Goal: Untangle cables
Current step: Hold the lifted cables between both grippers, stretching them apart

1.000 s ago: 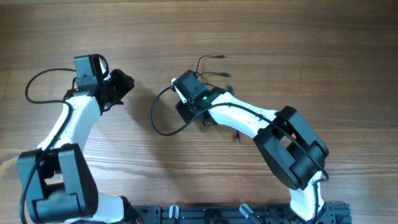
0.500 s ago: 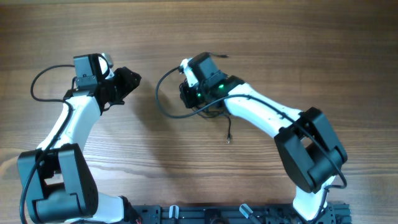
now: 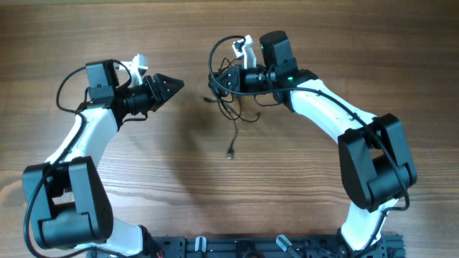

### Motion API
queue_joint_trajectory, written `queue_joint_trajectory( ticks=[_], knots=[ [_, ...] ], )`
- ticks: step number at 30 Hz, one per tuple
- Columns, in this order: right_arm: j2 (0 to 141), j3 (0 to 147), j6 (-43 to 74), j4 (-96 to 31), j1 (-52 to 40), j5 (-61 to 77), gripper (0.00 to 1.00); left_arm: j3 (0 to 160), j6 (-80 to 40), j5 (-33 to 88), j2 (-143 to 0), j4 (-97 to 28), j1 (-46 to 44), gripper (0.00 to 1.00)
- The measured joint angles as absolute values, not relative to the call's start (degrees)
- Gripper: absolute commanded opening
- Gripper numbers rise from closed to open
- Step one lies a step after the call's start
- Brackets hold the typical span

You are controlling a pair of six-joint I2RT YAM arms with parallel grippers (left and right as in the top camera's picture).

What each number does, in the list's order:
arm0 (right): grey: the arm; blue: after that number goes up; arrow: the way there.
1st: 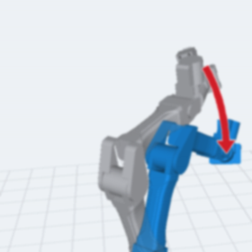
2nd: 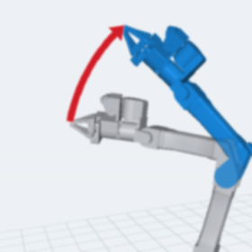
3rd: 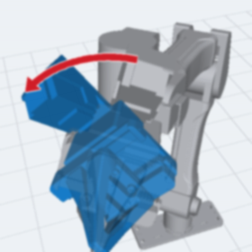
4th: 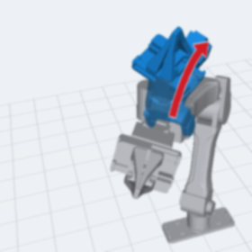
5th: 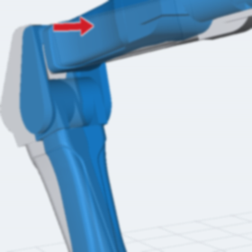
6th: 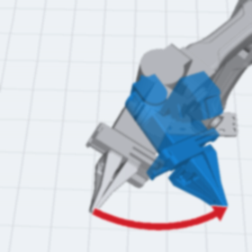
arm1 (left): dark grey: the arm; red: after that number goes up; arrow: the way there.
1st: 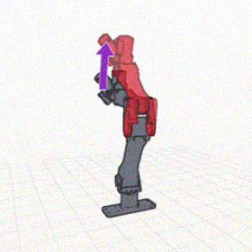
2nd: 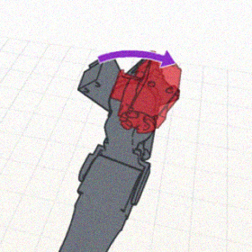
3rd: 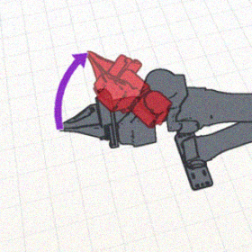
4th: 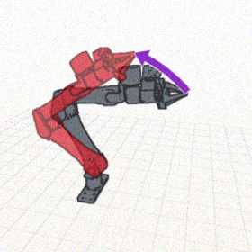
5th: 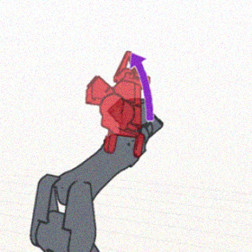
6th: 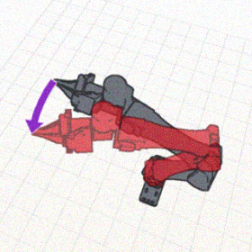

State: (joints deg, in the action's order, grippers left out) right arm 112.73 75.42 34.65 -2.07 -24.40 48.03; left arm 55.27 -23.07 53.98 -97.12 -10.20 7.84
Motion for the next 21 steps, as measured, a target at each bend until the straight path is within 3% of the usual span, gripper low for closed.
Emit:
queue_joint_trajectory(
  ticks=[10, 19, 21],
  knots=[
    [112.7, 75.4, 43.1, 3.7, -24.4, 54.0, 0.04, 55.3, -27.8, 63.7, -98.5, -4.8, 0.1, 0.43],
    [112.7, 75.4, 43.3, 3.7, -24.5, 54.4, 0.04, 55.3, -28.8, 64.3, -98.5, -3.7, -0.4, 0.41],
    [112.7, 75.4, 43.3, 3.8, -24.6, 54.2, 0.04, 55.3, -28.8, 63.6, -98.5, -3.6, -0.5, 0.23]
  ],
)
